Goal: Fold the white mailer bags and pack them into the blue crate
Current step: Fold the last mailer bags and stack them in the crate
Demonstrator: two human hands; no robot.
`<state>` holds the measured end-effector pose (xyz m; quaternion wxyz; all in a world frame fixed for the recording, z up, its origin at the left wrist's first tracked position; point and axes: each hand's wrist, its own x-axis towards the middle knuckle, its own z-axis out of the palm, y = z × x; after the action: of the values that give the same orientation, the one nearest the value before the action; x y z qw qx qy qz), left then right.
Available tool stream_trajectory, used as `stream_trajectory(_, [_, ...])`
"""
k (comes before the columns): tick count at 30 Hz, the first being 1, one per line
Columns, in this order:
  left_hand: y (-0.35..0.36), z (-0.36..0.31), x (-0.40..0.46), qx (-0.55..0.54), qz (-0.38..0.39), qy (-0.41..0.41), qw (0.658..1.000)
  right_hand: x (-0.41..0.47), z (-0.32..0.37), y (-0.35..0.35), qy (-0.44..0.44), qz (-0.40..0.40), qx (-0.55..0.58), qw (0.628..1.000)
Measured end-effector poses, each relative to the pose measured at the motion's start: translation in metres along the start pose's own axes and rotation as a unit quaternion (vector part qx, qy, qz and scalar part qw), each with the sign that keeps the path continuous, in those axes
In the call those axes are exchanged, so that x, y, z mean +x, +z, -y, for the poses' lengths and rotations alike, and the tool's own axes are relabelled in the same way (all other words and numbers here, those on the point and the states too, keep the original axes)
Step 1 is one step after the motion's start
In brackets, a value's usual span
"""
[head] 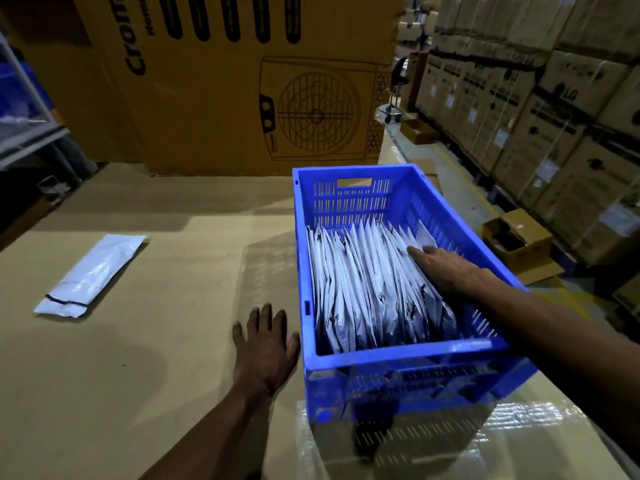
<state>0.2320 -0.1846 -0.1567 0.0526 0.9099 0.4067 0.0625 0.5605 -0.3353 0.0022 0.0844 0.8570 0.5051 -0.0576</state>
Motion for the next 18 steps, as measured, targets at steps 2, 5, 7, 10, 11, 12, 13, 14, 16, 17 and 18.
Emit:
stream_trajectory(2, [0.002,0.0,0.001,0.005,-0.004,-0.002,1.0,0.003,0.004,-0.003,0.014,0.013,0.027,0.999])
stream_trajectory(5, [0.003,0.0,0.001,0.004,-0.002,-0.004,1.0,0.008,0.011,-0.006,0.01,0.017,0.059,0.998])
stream_trajectory(7, [0.002,0.0,0.0,0.001,-0.002,-0.008,1.0,0.015,0.006,0.002,0.002,0.028,0.058,0.998])
stream_trajectory(10, [0.001,0.0,0.0,-0.007,-0.009,-0.006,1.0,0.01,0.011,0.004,0.033,0.05,0.087,0.994])
stream_trajectory(11, [0.001,0.0,0.0,-0.005,-0.008,-0.007,1.0,0.005,0.015,0.002,0.036,0.053,0.089,0.994])
stream_trajectory(12, [0.002,0.0,0.0,-0.007,-0.008,-0.007,1.0,0.001,0.02,0.0,0.036,0.057,0.083,0.994])
stream_trajectory(13, [0.003,0.0,0.0,-0.013,-0.008,-0.007,1.0,-0.001,0.021,0.001,0.034,0.062,0.08,0.994])
stream_trajectory(14, [0.003,0.0,0.0,-0.018,-0.013,-0.007,1.0,-0.001,0.023,0.001,0.033,0.072,0.082,0.993])
stream_trajectory(16, [0.003,-0.001,0.001,-0.013,-0.015,-0.009,1.0,0.004,0.018,0.003,0.041,0.081,0.106,0.99])
stream_trajectory(17, [0.002,-0.001,0.001,-0.01,-0.013,-0.008,1.0,0.008,0.016,0.006,0.053,0.08,0.118,0.988])
stream_trajectory(18, [0.002,-0.001,0.001,-0.01,-0.015,-0.007,1.0,0.012,0.015,0.006,0.061,0.075,0.119,0.988])
